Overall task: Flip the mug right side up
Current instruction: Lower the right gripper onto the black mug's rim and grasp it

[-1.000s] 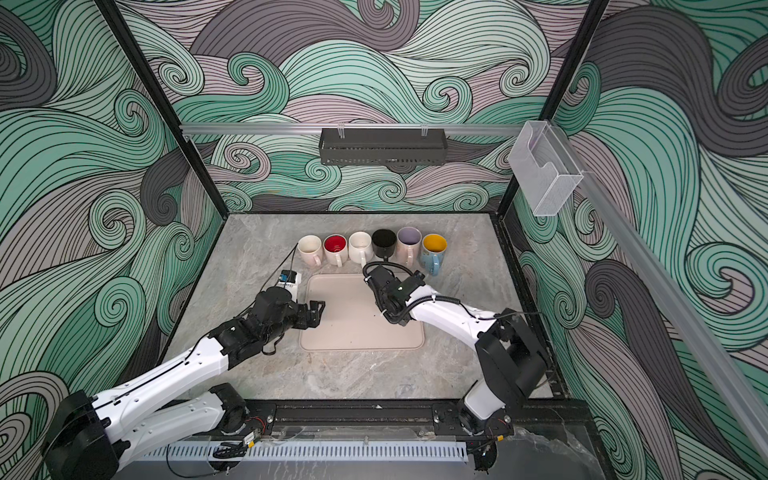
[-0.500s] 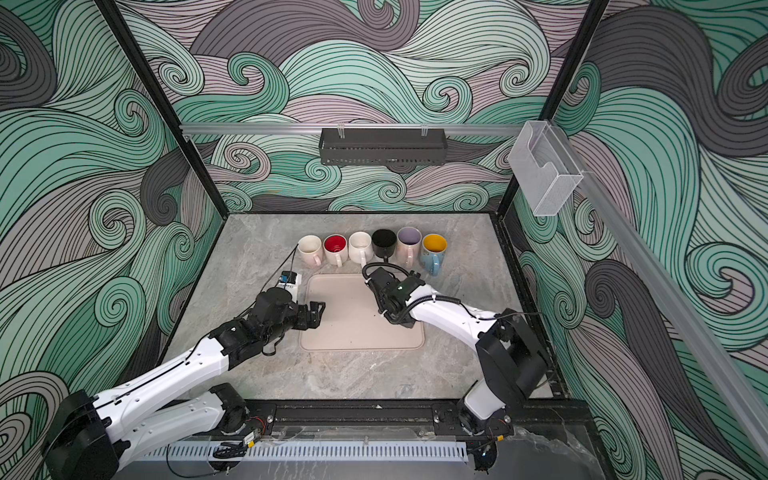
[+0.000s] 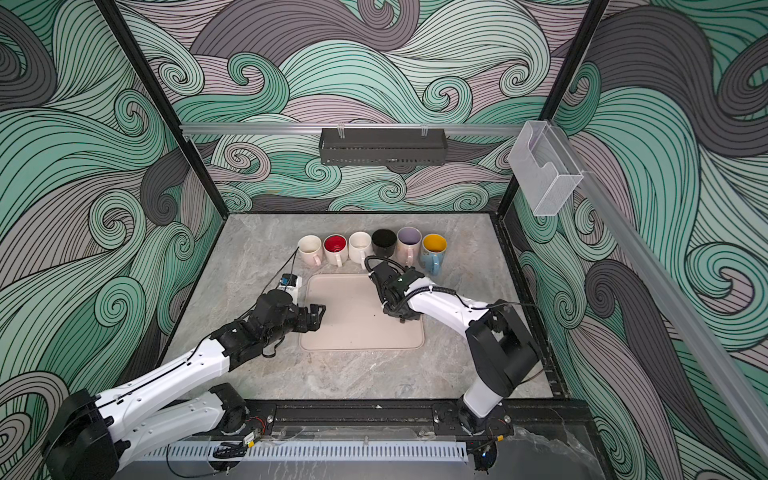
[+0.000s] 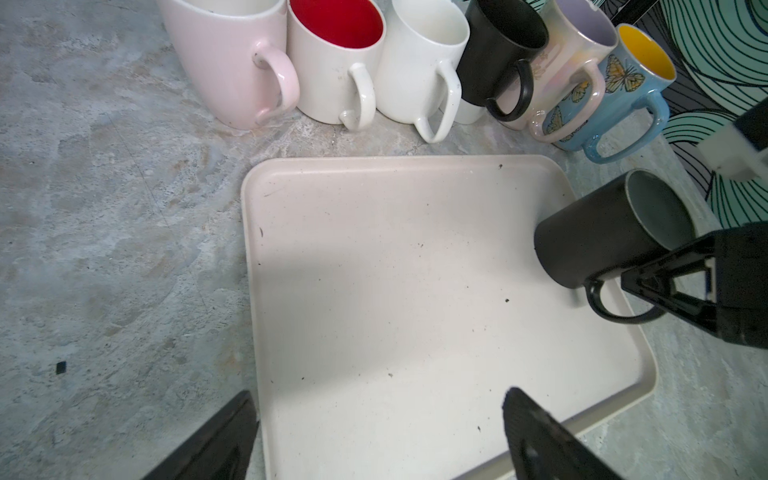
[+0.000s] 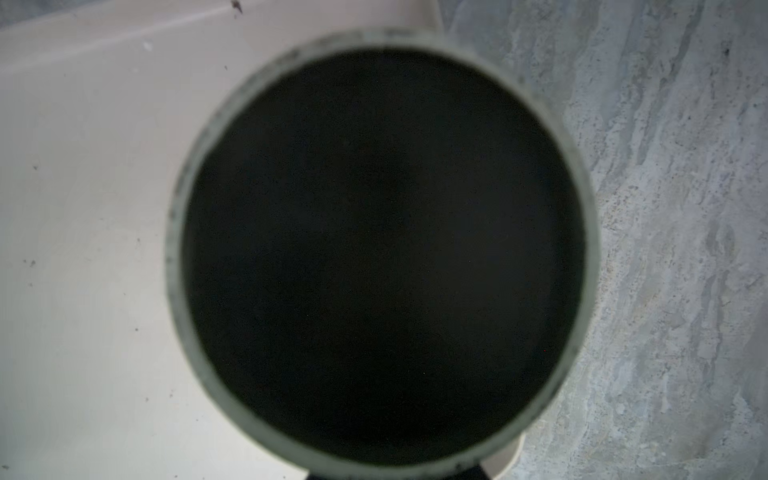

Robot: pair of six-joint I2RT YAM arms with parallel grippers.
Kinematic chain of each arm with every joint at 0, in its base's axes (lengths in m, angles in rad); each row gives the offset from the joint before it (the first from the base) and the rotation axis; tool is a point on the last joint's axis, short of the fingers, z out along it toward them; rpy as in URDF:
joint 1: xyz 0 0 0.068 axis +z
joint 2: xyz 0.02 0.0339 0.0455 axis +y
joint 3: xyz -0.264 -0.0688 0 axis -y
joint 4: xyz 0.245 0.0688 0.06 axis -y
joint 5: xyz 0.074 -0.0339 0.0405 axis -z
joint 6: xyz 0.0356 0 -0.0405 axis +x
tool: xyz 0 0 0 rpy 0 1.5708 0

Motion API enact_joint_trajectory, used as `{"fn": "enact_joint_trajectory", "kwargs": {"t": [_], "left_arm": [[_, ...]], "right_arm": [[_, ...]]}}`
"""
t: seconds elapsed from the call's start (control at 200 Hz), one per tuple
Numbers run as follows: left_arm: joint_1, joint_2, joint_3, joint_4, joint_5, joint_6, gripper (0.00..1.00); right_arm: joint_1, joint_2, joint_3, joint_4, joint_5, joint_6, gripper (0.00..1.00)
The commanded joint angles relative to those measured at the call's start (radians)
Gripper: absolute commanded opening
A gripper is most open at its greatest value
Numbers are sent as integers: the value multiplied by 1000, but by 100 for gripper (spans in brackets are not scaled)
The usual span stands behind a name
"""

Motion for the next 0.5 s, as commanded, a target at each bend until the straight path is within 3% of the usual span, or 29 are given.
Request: {"fn": "enact_joint_trajectory", "kwargs": {"t": [0.0, 0.215, 0.365, 0.495], "left_arm": [[6, 18, 9, 15, 36, -12, 94], [5, 46, 30, 10, 55, -14, 94], [6, 58, 43, 5, 64, -16, 94], [5, 59, 47, 4, 65, -19, 93]], "right_arm": [[-8, 27, 15, 9, 5, -65, 20], [-10, 40, 0, 29, -3, -87, 20], [-15, 43, -12, 54, -23, -108, 31], [-27, 32, -15, 68, -30, -111, 30]]}}
